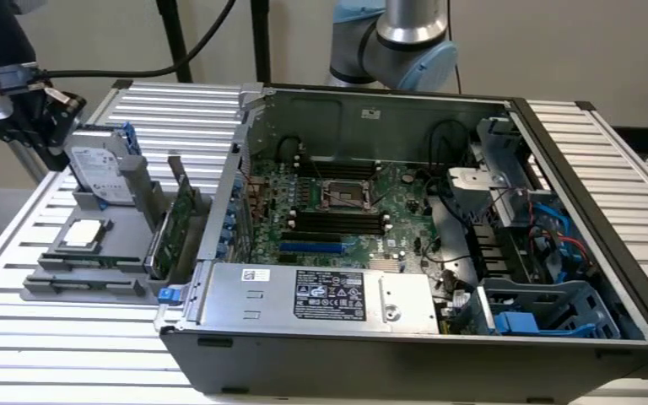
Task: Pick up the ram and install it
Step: 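Reach for the ram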
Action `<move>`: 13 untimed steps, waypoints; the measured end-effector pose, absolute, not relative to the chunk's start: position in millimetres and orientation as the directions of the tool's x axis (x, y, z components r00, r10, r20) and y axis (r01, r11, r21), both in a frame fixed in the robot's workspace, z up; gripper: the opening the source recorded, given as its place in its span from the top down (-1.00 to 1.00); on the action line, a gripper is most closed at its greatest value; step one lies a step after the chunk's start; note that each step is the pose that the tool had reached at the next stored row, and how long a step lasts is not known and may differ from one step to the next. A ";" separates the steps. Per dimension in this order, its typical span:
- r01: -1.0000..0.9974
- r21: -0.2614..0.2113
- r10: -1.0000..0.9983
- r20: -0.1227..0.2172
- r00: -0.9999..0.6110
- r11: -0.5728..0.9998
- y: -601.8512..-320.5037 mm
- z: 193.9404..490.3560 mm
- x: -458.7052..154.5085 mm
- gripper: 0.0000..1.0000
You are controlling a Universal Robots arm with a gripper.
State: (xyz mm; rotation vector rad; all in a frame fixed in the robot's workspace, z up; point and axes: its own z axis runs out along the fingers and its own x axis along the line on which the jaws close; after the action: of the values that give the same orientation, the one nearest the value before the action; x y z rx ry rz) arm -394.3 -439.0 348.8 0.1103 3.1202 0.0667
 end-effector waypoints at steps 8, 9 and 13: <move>0.070 0.043 0.071 -0.017 -0.997 0.997 -438.9 348.6 -394.6 1.00; 0.070 0.043 0.071 -0.017 -0.997 0.997 -439.0 348.6 -394.6 1.00; 0.070 0.043 0.071 -0.017 -0.997 0.997 -439.0 348.6 -394.6 1.00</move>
State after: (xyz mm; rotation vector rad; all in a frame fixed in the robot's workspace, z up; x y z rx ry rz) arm -394.6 -439.0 348.6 0.1105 3.1203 0.0665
